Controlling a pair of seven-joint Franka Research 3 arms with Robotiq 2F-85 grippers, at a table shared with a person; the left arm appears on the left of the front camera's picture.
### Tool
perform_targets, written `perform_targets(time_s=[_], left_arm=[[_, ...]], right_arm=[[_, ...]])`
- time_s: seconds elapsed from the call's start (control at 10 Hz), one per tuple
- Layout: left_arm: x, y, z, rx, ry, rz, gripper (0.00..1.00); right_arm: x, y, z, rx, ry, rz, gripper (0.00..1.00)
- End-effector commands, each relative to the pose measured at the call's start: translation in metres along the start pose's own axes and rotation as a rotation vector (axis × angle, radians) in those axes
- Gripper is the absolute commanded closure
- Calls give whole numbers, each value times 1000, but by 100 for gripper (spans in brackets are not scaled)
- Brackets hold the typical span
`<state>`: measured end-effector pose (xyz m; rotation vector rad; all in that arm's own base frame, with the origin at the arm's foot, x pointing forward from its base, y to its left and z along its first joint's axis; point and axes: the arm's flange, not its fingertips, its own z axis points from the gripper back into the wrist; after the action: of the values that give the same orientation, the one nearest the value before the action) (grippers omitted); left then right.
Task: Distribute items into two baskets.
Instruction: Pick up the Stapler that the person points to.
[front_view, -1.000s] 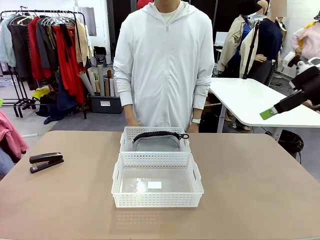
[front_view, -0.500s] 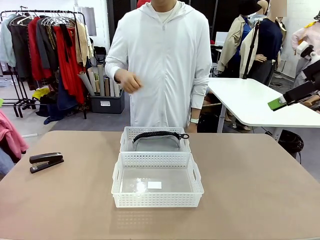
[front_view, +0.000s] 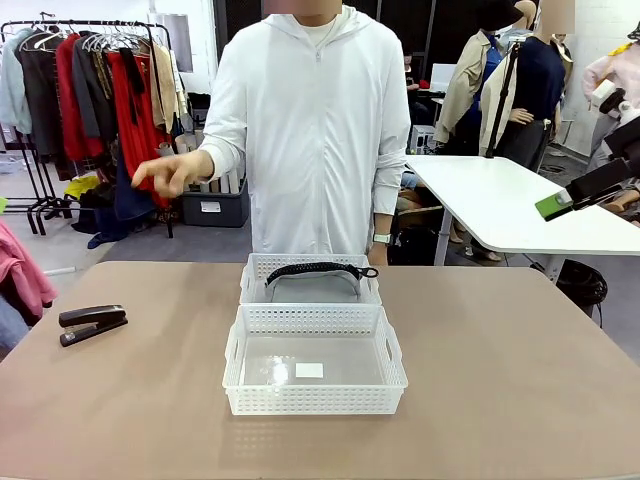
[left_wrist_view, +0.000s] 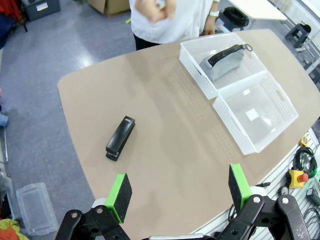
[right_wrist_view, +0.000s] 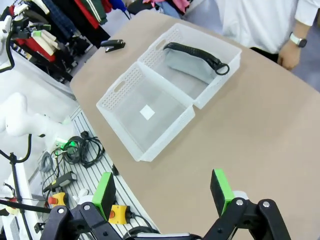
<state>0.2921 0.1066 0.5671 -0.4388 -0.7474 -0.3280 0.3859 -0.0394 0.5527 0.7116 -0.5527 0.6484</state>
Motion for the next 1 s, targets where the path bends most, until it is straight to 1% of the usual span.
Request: perform_targets(time_s=[0.0,0.9], left_arm=[[-1,-1,-1,-5,-2,0,0],[-1,-1,-1,-5,-2,0,0]], right_arm=[[-1,0,0,-4,-4,0,0],[-1,0,0,-4,-4,0,0]])
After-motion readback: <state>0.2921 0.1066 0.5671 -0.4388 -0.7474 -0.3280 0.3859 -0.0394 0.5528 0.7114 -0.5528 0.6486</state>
